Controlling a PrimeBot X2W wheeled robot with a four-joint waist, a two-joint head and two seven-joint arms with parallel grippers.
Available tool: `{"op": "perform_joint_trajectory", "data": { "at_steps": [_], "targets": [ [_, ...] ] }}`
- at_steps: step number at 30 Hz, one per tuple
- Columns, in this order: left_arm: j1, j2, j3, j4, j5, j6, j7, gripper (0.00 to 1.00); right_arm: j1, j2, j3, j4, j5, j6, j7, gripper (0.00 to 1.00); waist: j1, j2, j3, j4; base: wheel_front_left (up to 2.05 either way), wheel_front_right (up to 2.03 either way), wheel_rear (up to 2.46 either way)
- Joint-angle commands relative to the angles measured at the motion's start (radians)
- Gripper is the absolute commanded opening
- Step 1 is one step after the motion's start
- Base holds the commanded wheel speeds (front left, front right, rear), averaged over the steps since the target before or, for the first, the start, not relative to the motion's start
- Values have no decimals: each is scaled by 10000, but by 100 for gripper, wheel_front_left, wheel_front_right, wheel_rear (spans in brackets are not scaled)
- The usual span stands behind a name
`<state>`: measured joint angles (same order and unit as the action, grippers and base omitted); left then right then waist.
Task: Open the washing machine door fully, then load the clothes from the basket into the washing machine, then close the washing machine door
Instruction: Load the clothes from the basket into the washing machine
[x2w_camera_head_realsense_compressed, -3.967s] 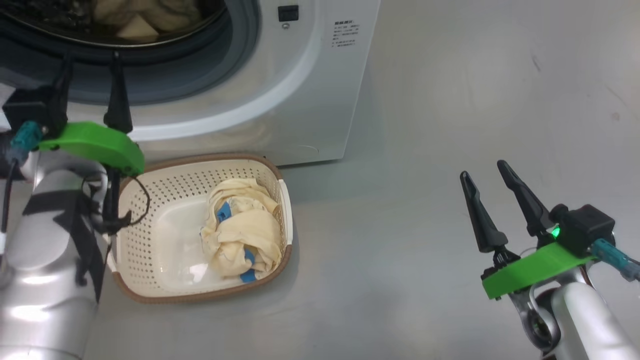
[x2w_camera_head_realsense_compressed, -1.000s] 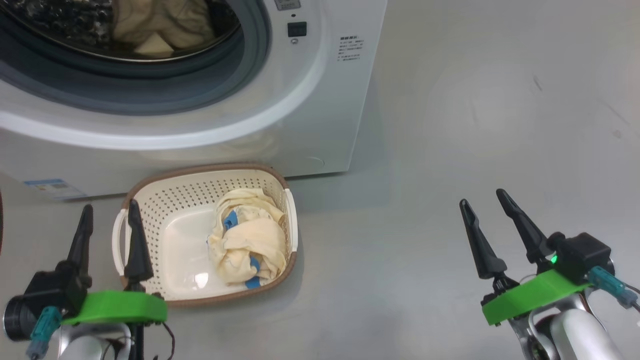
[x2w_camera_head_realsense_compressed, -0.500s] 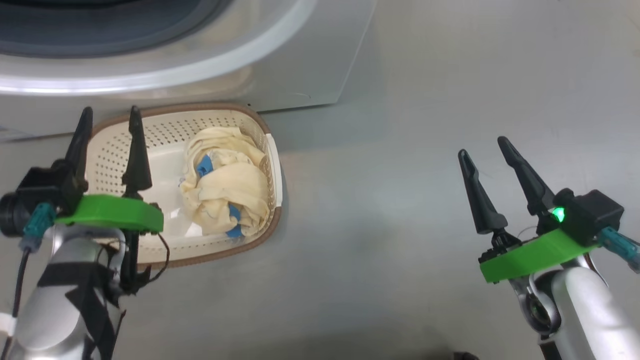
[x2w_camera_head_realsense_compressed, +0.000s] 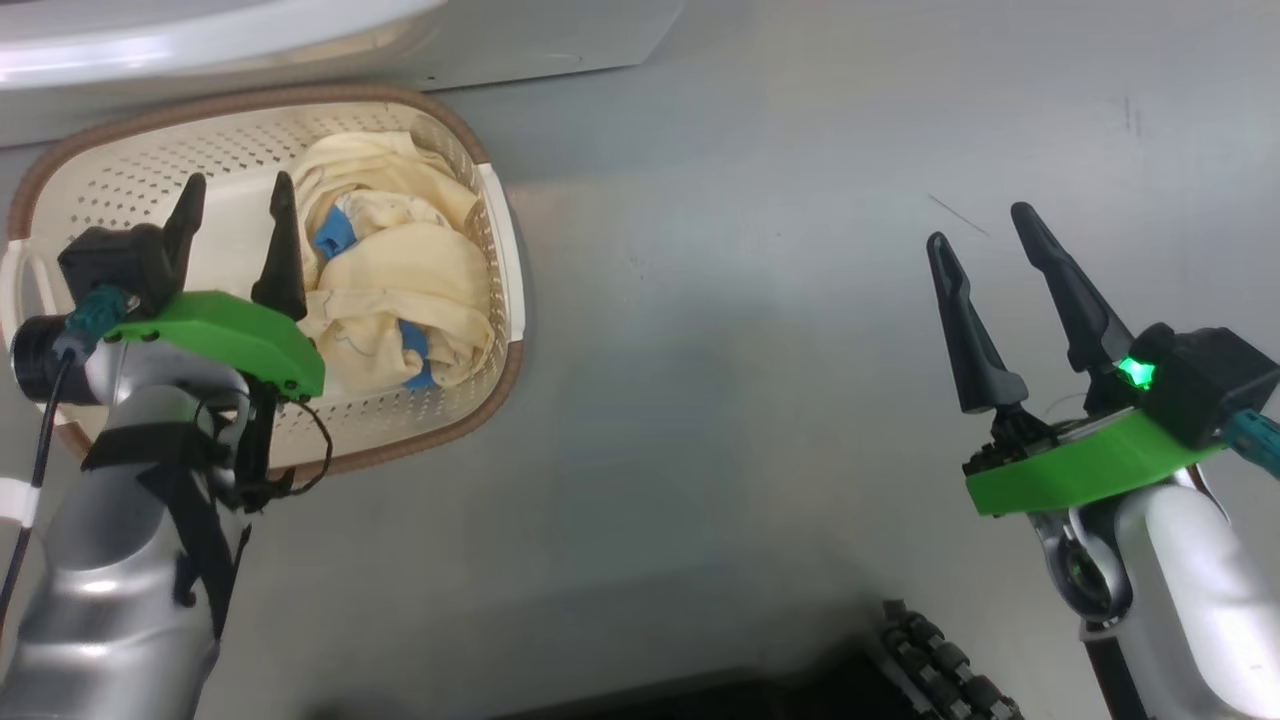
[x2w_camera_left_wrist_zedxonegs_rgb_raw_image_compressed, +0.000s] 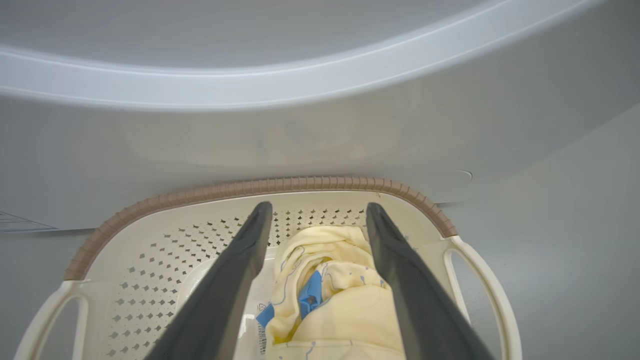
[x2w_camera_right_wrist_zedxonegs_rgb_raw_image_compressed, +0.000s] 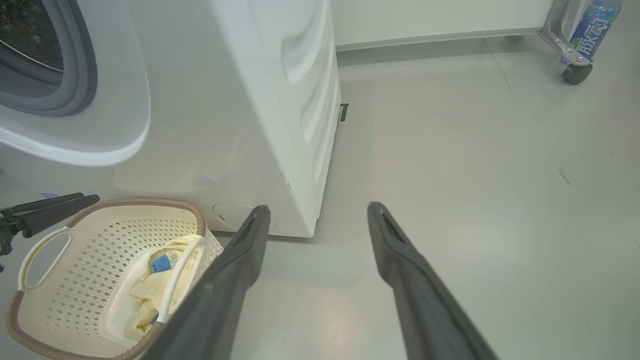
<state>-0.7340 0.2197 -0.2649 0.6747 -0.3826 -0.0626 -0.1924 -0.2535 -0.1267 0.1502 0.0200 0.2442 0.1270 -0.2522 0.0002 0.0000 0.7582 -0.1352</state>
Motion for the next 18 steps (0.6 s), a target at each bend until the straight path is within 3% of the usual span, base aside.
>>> {"op": "perform_joint_trajectory", "data": {
  "at_steps": [1, 18],
  "targets": [
    [-226, 249, 165, 158, -36, -80, -32, 100, 118, -130, 124, -310, -73, 37, -95, 100, -2, 0, 294, -32, 0, 0, 0],
    [-1841, 147, -620, 3411, -490, -648, 544, 100, -87, -11, 110, -462, -53, 37, -95, 100, -2, 0, 1462, -122, 0, 0, 0]
  ]
}}
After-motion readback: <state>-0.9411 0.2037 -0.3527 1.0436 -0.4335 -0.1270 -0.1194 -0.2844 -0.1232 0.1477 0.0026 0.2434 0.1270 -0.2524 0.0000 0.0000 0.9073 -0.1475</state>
